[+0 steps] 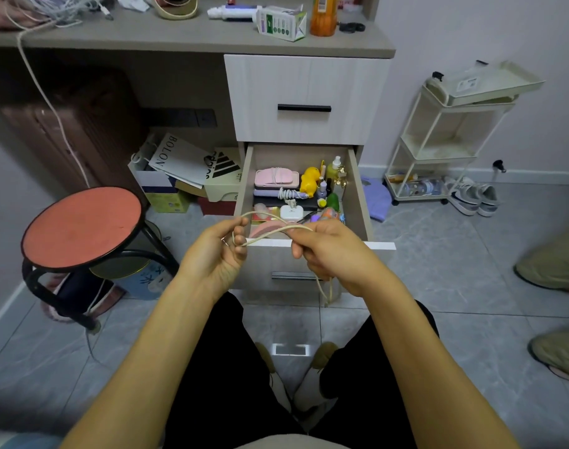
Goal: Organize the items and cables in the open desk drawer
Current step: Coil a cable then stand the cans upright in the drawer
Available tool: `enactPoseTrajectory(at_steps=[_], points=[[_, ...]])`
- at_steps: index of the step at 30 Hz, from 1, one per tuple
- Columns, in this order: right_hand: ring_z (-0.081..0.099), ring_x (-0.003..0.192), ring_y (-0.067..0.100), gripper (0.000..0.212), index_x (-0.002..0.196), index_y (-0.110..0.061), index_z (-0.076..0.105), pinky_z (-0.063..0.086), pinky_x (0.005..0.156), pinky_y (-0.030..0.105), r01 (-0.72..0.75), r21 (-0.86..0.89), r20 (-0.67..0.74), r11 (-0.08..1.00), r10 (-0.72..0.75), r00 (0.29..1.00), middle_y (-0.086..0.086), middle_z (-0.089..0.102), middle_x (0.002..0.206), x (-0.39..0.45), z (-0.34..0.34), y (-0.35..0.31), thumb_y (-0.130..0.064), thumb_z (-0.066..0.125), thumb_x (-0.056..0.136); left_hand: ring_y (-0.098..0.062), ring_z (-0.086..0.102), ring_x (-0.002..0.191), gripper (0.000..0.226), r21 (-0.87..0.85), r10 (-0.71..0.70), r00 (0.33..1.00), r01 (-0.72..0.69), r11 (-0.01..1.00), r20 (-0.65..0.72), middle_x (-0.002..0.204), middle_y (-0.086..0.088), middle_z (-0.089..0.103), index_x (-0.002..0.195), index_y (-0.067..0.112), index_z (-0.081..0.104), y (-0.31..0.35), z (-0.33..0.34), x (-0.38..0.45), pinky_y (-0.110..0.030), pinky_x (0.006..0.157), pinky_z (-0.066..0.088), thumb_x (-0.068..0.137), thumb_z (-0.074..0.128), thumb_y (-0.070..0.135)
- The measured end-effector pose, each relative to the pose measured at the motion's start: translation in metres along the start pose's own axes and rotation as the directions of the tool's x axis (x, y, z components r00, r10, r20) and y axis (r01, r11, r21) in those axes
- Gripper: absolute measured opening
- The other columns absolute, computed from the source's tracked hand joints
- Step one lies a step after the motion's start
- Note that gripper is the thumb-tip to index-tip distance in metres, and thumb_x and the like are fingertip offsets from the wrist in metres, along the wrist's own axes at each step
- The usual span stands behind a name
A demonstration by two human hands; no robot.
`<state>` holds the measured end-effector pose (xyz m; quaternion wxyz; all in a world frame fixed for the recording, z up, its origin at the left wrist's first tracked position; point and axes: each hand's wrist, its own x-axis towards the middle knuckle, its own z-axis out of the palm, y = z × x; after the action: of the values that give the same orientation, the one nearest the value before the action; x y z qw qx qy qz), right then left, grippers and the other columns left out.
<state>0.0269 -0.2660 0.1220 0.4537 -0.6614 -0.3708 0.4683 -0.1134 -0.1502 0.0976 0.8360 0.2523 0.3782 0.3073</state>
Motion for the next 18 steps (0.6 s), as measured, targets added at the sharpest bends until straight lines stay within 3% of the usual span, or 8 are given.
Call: enactPoseTrajectory(at_steps=[14,18], points=[[0.026,0.037,0.011,0.042,0.059,-0.014,0.058,0.022,0.04,0.021,0.185,-0.126,-0.038,0.975,-0.191,0.981,-0.004,0.034,0.039,-0.02,-0.01,-0.071,-0.031,0.051,0.097,-0.001,0.049,0.039,0.016,-0.063,0.13,0.986,-0.124,0.99,0.101,0.051,0.005,0.051,0.086,0.005,0.06,0.05,0.038,-0.036,-0.008,0.036,0.038,0.098,0.05,0.011],[0.037,0.043,0.01,0.025,0.071,-0.017,0.062,0.031,0.043,0.02,0.18,-0.218,-0.082,0.959,-0.201,0.976,0.002,0.05,0.054,-0.019,-0.013,-0.056,-0.031,0.062,0.091,0.0,0.045,0.036,0.017,-0.002,0.099,0.992,-0.099,0.995,0.078,0.049,0.006,0.049,0.084,0.007,0.059,0.048,0.03,-0.034,-0.009,0.034,0.034,0.098,0.051,0.012]])
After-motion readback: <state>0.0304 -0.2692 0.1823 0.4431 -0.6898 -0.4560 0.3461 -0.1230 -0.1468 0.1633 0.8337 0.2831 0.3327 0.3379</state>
